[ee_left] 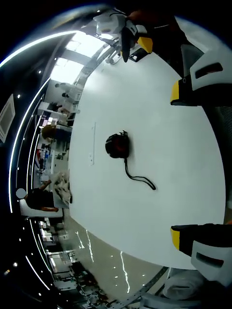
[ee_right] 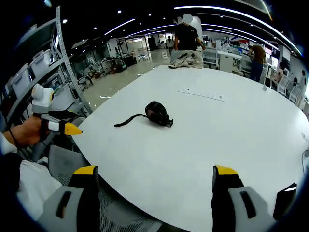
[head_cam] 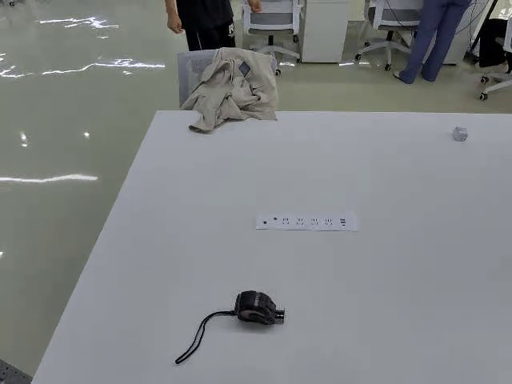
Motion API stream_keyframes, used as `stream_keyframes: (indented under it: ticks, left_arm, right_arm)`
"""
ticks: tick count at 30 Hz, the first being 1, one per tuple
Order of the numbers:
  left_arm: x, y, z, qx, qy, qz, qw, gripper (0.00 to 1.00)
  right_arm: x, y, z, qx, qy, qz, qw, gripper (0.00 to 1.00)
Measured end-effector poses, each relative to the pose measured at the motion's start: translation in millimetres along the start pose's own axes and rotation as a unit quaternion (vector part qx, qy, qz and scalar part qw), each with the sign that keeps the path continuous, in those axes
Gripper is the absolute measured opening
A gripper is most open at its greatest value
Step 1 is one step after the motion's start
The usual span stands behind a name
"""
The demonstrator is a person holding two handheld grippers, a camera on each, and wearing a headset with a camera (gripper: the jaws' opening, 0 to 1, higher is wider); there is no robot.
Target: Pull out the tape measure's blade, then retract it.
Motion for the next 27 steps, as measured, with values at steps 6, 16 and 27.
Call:
stream_keyframes:
  ticks: [6,16,27]
  left_arm:
    - [1.5,-1.4,4.3,-0.001,-0.004,-0.001,1.0,1.0]
    - [6.0,-5.4,8.3,-0.002,-0.011,-0.003,0.9999,1.0]
    - [3.3,-13.7,9.7,0.001,-0.021,-0.011,0.9997,1.0]
  right_arm:
    - [-0.1,-1.5,1.6,0.002,0.005,0.001,1.0,1.0]
    - [-1.8,-6.9,4.7,0.003,0.019,0.005,0.9998,1.0]
    - [-4.5,-11.5,5.3,0.004,0.028,0.007,0.9996,1.0]
Point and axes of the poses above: the centre of the closed fingertips' face, and the gripper's own axes: y roughly backward along the fingers, x roughly to its left, z roughly out of its top, the point moved 9 cm from there along y, roughly backward along the fingers, and after that the axes turned 3 degrees about -z, right-handed, at the moved point
